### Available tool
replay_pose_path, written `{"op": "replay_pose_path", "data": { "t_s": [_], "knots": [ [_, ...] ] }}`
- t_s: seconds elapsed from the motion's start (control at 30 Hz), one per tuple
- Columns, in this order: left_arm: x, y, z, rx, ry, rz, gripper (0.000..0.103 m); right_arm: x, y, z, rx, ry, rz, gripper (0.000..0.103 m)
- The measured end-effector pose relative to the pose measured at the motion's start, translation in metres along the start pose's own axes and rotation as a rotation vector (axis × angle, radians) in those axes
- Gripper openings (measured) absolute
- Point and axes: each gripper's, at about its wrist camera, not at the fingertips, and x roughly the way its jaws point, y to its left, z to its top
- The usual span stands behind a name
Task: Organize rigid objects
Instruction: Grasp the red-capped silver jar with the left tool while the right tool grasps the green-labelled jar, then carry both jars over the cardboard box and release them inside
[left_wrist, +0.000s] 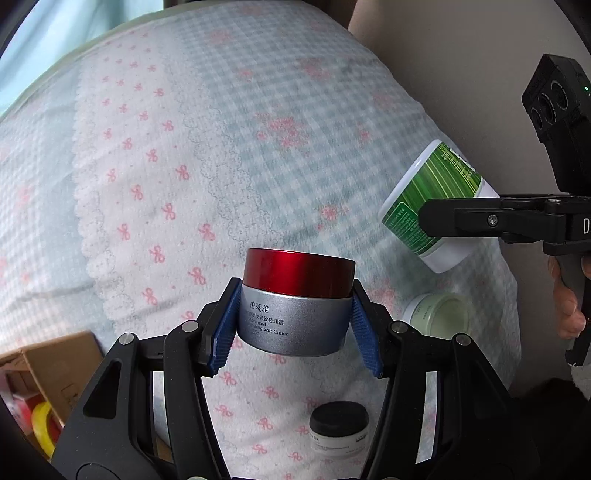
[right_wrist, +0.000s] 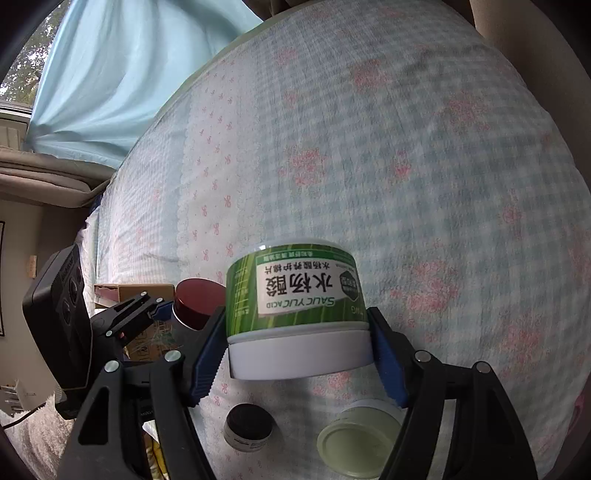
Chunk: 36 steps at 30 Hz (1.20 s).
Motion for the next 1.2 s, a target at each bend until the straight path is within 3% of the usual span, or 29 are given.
{"op": "replay_pose_path", "data": {
  "t_s": [0.4, 0.6, 0.8, 1.07, 1.2],
  "knots": [
    [-0.162, -0.013, -0.044, -0.1, -0.178, 0.052, 0.052, -0.107, 0.091, -0.051, -0.066, -0.134, 0.01, 0.067],
    [-0.238, -0.003, -0.08, -0.182, -0.245, 0.105, 0.052, -0.136, 0.143, -0.078, -0.105, -0.157, 0.049, 0.067],
    [-0.287, 0.028, -0.121, -0.231, -0.281, 0.155, 0.052, -0.146, 0.196, -0.1, -0.155, -0.173, 0.067, 0.067],
    [-0.328, 0.092, -0.18, -0.265, -0.286, 0.135, 0.052, -0.136, 0.27, -0.131, -0.147, -0.21, 0.077, 0.067],
    [-0.341, 0.132, -0.207, -0.254, -0.266, 0.112, 0.052, -0.119, 0.307, -0.144, -0.083, -0.227, 0.096, 0.067]
  ]
}}
